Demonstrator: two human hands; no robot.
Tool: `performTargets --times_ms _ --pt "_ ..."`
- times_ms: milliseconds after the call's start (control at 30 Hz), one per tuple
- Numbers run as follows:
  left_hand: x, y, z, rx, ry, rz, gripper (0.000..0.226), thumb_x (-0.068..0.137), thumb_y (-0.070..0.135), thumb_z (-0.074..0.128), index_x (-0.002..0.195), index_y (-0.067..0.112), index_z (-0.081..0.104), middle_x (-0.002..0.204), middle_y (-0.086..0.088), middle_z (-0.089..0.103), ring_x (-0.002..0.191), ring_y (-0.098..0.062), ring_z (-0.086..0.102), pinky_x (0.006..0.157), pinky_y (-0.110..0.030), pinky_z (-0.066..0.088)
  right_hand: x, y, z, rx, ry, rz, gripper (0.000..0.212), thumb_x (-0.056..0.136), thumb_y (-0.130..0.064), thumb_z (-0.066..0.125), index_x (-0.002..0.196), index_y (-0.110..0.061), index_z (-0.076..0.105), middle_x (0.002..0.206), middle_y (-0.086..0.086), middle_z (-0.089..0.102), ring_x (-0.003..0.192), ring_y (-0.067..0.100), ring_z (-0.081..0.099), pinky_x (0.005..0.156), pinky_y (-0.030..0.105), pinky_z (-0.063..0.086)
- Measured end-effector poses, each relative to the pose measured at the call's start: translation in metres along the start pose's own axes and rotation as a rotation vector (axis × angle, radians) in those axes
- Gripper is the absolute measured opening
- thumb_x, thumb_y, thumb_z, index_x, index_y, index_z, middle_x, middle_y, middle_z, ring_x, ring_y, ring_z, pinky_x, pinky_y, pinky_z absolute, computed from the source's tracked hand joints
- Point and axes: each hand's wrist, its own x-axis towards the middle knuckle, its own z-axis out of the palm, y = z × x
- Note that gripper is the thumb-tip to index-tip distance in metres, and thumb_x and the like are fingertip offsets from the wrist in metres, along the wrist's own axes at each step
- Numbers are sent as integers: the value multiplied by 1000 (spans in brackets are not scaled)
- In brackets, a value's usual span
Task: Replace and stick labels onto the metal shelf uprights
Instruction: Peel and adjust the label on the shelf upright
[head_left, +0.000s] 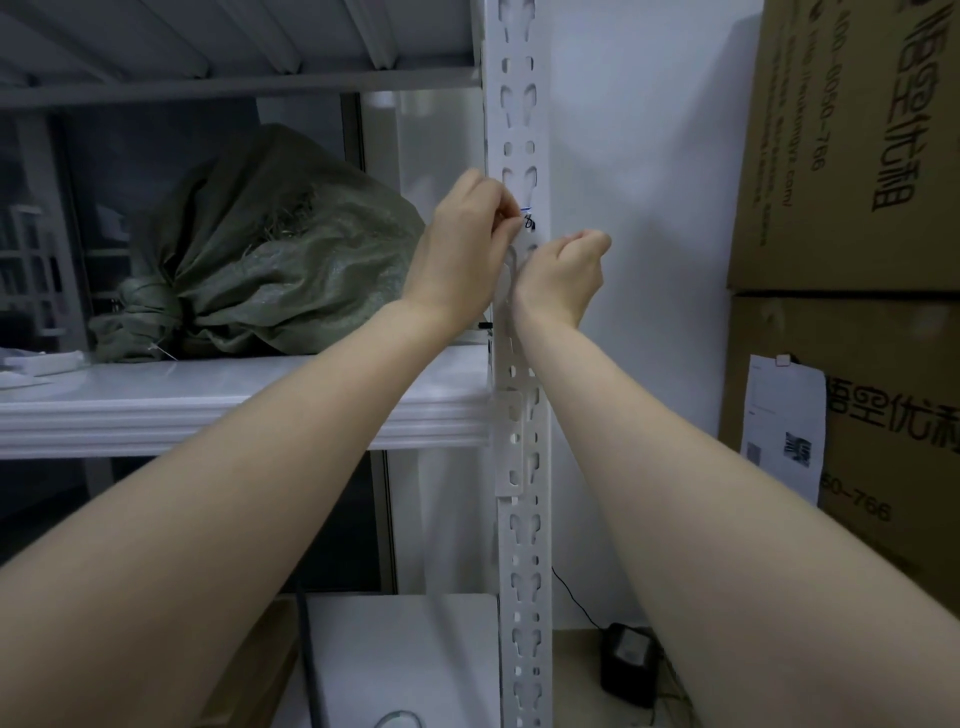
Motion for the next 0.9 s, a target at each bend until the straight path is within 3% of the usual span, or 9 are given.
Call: performTargets --times_ms 100,200,433,667,900 --pt "-3 -3 0 13 7 39 6 89 8 59 94 4 60 94 -4 55 78 -16 52 72 -42 50 -3 1 0 -24 9 -43 7 95 -6 25 92 -7 31 72 -4 39 59 8 40 43 11 32" --pt "-4 -1 -2 27 3 58 16 89 10 63 105 7 61 102 -5 57 82 -11 53 75 -39 54 -4 1 0 -25 20 -48 11 95 -8 25 98 -6 36 73 -3 41 58 5 40 44 19 29" --pt "8 3 -4 38 12 11 6 87 15 68 89 10 65 91 8 51 76 -14 56 70 -43 54 -7 0 -2 -21 5 -64 7 94 -6 25 93 -7 32 70 -4 40 56 6 37 44 23 27" --pt "6 3 -2 14 50 7 7 87 12 68 90 8 64 93 1 57 73 -11 53 70 -37 53 -7 1 -3 -5 -5 -75 7 95 -5 25 92 -6 31 69 -4 38 55 5 36 41 8 34" --pt "8 4 -4 25 23 -24 5 87 14 68 84 10 67 85 7 55 73 -11 54 70 -35 53 -8 2 -3 -13 -7 -74 8 95 -5 24 93 -6 31 69 -5 38 55 4 36 43 10 37"
